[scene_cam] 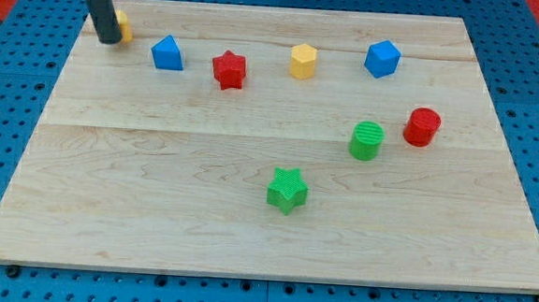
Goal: Move the red star to the top center of the board
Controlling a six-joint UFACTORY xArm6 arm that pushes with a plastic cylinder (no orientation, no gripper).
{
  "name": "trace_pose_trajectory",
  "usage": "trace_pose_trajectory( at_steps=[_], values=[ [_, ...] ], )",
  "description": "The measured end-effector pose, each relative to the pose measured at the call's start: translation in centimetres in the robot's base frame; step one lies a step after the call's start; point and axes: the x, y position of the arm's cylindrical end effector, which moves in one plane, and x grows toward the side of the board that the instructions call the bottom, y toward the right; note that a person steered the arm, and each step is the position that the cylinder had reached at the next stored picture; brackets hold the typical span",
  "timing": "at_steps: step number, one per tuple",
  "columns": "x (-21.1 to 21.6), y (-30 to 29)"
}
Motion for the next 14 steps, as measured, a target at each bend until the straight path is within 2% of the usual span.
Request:
trace_pose_trajectory(
  at_steps=[1, 4, 5, 6, 7, 9, 10, 11, 12, 13, 14],
  values=[
    [-2.8, -0.6],
    [1.5, -1.4],
    [8.1, -4.1],
    [14.6, -3.0],
    [16.0, 4.9],
    [15.8, 20.3],
    [15.6, 21.6],
    [12.5, 21.2],
    [11.2, 18.7],
    [12.8, 14.0],
    [12.3, 11.7]
  ],
)
